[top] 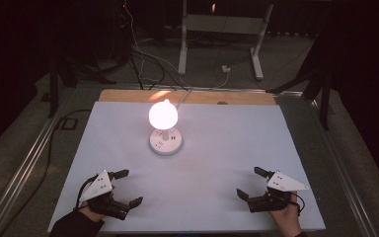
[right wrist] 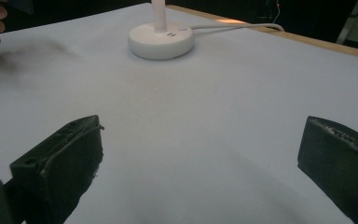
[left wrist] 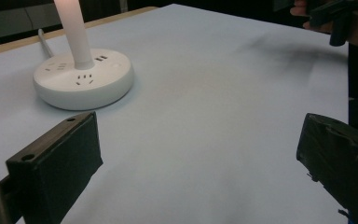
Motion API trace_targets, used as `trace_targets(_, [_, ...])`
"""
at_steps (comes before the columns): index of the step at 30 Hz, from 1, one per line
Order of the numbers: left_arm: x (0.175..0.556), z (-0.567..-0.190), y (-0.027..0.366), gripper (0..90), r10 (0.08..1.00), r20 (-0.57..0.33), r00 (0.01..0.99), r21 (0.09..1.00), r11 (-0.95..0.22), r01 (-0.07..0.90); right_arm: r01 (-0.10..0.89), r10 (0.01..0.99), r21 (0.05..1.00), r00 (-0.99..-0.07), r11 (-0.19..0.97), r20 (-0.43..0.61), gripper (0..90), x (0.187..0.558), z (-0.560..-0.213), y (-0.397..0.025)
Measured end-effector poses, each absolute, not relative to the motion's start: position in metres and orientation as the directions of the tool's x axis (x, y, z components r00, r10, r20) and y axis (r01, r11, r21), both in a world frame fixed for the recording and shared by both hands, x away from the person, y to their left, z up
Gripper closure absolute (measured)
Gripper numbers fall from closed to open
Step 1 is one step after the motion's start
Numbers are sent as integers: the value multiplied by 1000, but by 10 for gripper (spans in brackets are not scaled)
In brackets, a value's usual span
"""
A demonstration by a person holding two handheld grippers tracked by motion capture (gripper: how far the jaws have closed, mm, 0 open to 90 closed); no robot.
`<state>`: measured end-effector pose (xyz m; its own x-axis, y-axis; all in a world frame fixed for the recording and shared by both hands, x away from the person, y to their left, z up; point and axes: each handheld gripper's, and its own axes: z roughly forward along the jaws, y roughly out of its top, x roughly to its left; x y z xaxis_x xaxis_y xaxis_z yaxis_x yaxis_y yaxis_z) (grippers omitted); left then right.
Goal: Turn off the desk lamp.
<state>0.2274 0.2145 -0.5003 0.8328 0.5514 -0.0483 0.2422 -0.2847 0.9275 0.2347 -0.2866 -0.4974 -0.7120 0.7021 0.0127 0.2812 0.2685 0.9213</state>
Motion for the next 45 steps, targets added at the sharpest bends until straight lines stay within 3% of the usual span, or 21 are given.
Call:
trace_targets(19, [228, -499, 213, 5, 528, -77, 846, 917, -296, 268, 269, 720, 931, -694, 247, 9, 0, 234, -494, -287])
trace_targets(45, [243, -470, 187, 5, 483, -46, 875, 929, -301, 215, 255, 718, 937, -696, 238, 8, 0, 230, -491, -285])
